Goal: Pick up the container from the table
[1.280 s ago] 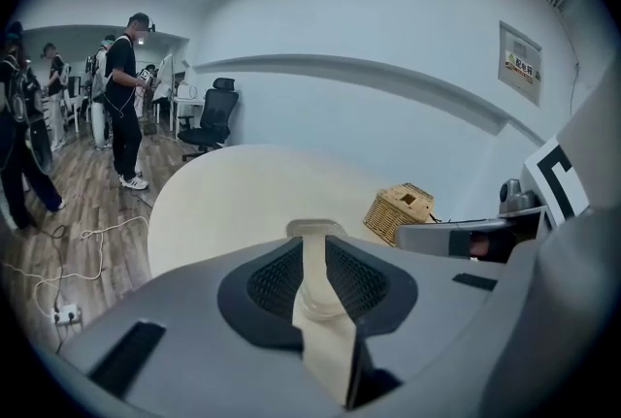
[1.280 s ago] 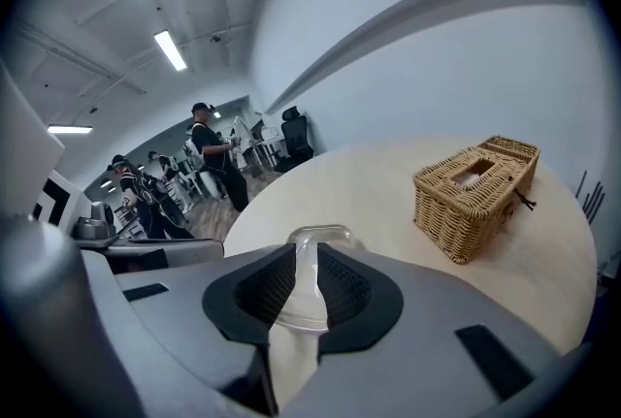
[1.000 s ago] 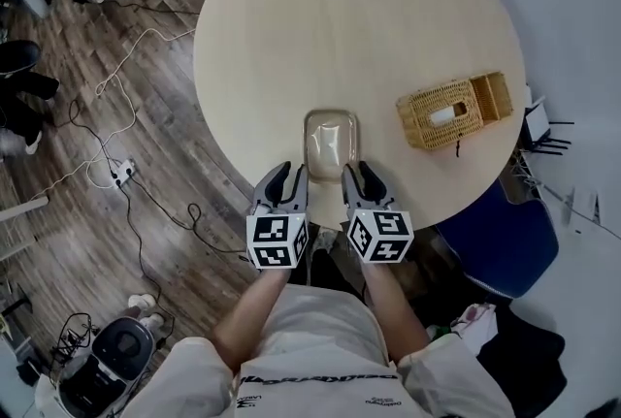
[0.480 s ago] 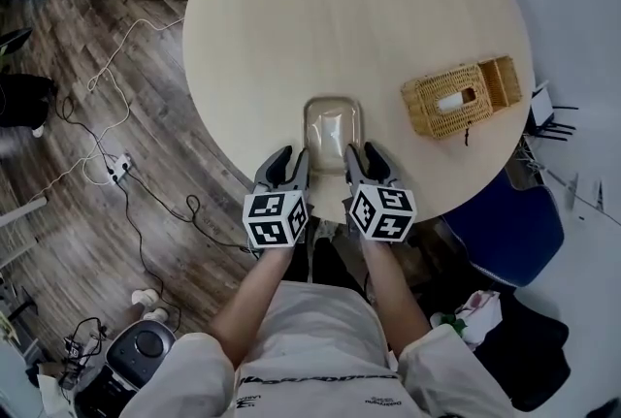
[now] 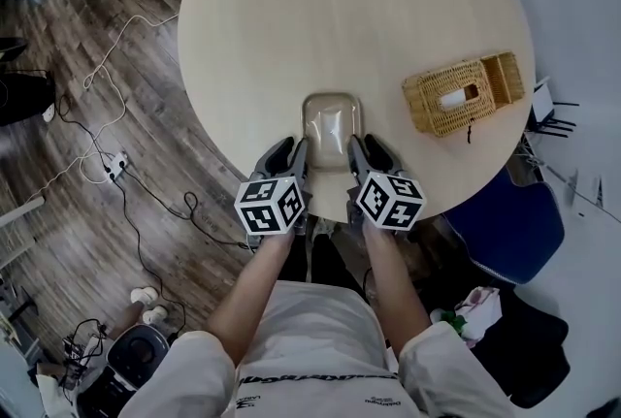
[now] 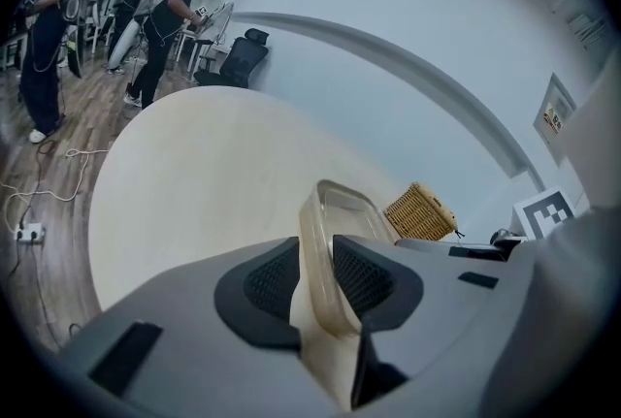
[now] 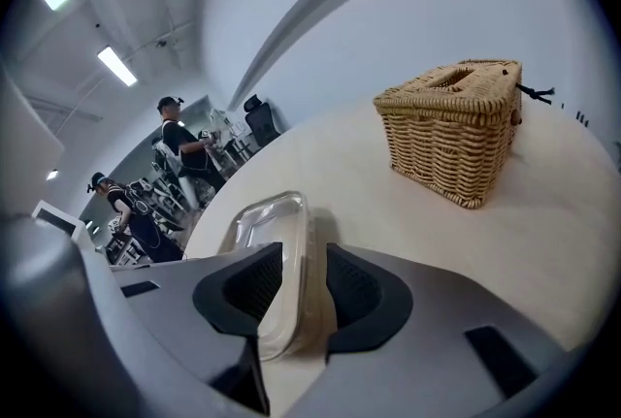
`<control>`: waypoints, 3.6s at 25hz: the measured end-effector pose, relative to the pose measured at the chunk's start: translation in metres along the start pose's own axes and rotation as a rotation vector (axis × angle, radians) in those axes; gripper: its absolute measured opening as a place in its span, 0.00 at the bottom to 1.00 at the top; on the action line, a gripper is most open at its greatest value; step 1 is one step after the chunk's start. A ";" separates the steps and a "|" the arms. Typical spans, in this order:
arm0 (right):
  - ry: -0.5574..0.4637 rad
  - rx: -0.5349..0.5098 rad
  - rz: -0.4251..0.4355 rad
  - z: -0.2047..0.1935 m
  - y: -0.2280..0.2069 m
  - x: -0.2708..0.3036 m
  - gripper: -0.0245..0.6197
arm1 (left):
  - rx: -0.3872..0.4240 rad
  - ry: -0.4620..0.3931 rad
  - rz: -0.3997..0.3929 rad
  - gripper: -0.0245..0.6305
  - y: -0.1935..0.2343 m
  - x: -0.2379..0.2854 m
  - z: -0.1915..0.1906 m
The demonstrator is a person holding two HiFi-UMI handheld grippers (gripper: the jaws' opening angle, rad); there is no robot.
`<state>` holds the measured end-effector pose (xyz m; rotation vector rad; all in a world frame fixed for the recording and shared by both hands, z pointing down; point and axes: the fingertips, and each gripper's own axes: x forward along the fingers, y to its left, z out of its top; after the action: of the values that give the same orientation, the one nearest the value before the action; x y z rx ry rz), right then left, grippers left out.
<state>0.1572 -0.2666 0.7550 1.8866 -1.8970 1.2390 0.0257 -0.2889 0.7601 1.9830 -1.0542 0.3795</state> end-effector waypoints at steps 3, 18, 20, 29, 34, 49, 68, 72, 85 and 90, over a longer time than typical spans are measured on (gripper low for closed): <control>-0.004 0.023 0.019 0.001 0.001 0.002 0.28 | -0.022 0.000 -0.014 0.20 -0.002 0.003 0.000; 0.003 0.110 0.105 0.001 0.007 -0.001 0.21 | -0.104 0.004 -0.064 0.12 -0.007 0.003 -0.002; -0.005 0.109 0.108 0.003 0.007 -0.003 0.21 | -0.103 -0.002 -0.061 0.12 -0.009 0.001 -0.002; -0.035 0.075 0.135 0.017 0.019 -0.023 0.21 | -0.076 -0.044 -0.064 0.12 -0.022 -0.018 0.010; -0.057 0.039 0.160 0.032 0.033 -0.045 0.18 | -0.064 -0.080 -0.071 0.12 -0.034 -0.038 0.022; -0.187 -0.044 0.252 0.080 0.085 -0.134 0.16 | 0.039 -0.242 -0.097 0.12 -0.096 -0.131 0.071; -0.302 -0.221 0.307 0.116 0.166 -0.220 0.16 | 0.129 -0.415 -0.081 0.12 -0.131 -0.239 0.116; -0.336 -0.259 0.329 0.124 0.190 -0.234 0.16 | 0.149 -0.466 -0.066 0.12 -0.131 -0.264 0.128; -0.433 -0.303 0.335 0.135 0.213 -0.262 0.16 | 0.243 -0.548 -0.042 0.11 -0.145 -0.300 0.145; -0.466 -0.316 0.329 0.136 0.211 -0.265 0.16 | 0.284 -0.575 -0.033 0.11 -0.151 -0.302 0.146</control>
<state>0.0690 -0.1954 0.4077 1.8519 -2.5412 0.5315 -0.0529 -0.1969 0.4132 2.4378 -1.3729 -0.0795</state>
